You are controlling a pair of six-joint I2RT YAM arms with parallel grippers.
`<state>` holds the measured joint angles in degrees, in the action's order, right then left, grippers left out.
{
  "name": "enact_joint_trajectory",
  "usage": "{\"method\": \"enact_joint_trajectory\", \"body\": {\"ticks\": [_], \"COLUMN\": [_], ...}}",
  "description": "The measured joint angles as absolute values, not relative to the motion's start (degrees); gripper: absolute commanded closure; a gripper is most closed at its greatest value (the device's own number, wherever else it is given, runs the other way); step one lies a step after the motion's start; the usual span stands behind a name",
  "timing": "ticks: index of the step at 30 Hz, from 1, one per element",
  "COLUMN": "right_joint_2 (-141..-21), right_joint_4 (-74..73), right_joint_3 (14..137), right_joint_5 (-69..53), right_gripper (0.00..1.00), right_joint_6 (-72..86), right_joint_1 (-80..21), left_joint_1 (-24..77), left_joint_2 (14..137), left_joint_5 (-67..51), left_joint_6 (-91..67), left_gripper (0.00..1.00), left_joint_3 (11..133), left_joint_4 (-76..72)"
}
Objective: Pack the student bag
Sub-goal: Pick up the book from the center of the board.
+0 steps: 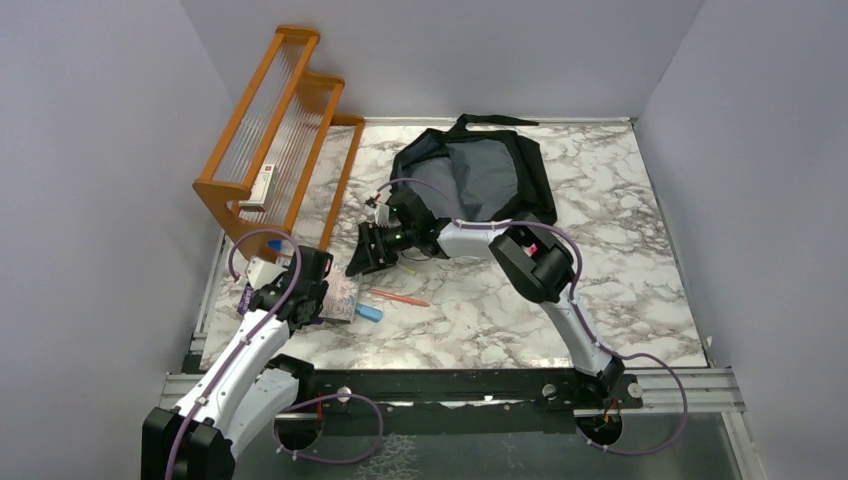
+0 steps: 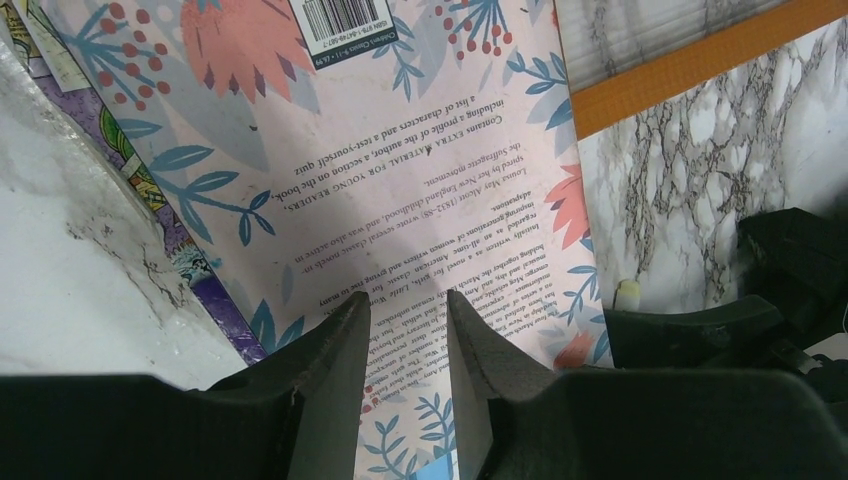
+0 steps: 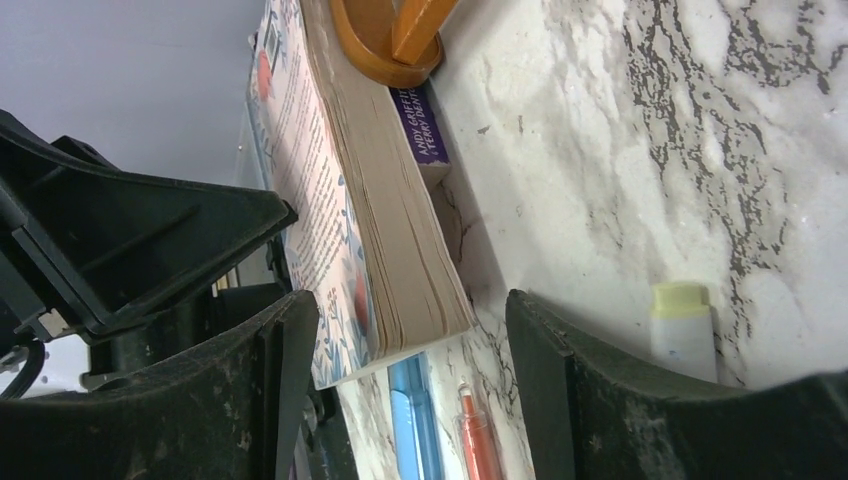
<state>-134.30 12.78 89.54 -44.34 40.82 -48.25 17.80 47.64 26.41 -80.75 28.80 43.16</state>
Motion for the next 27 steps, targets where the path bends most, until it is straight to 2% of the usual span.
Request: {"method": "enact_joint_trajectory", "body": {"ticks": [6,14,21,27], "right_joint_2": [-134.37,-136.44,-138.69,-138.19], "right_joint_4": [13.56,15.77,18.85,22.41], "right_joint_3": [89.56,90.32,91.50,90.41], "right_joint_5": [-44.56,-47.29,-49.06,-49.71], "right_gripper": [0.26,0.36,0.61,0.92], "right_joint_6": [43.05,47.44,51.13,51.81], "right_joint_1": [-48.25,-48.25,-48.71,-48.77], "left_joint_1": [17.80,17.80,17.80,17.78], "left_joint_2": [48.07,48.16,48.16,47.11], "left_joint_5": [26.41,26.41,26.41,26.33], "left_joint_6": [-80.73,-80.73,-80.66,-78.65], "left_gripper": [0.65,0.65,0.65,0.67], "left_joint_3": [28.80,28.80,28.71,28.80], "left_joint_4": [42.48,42.28,41.91,41.71]}}
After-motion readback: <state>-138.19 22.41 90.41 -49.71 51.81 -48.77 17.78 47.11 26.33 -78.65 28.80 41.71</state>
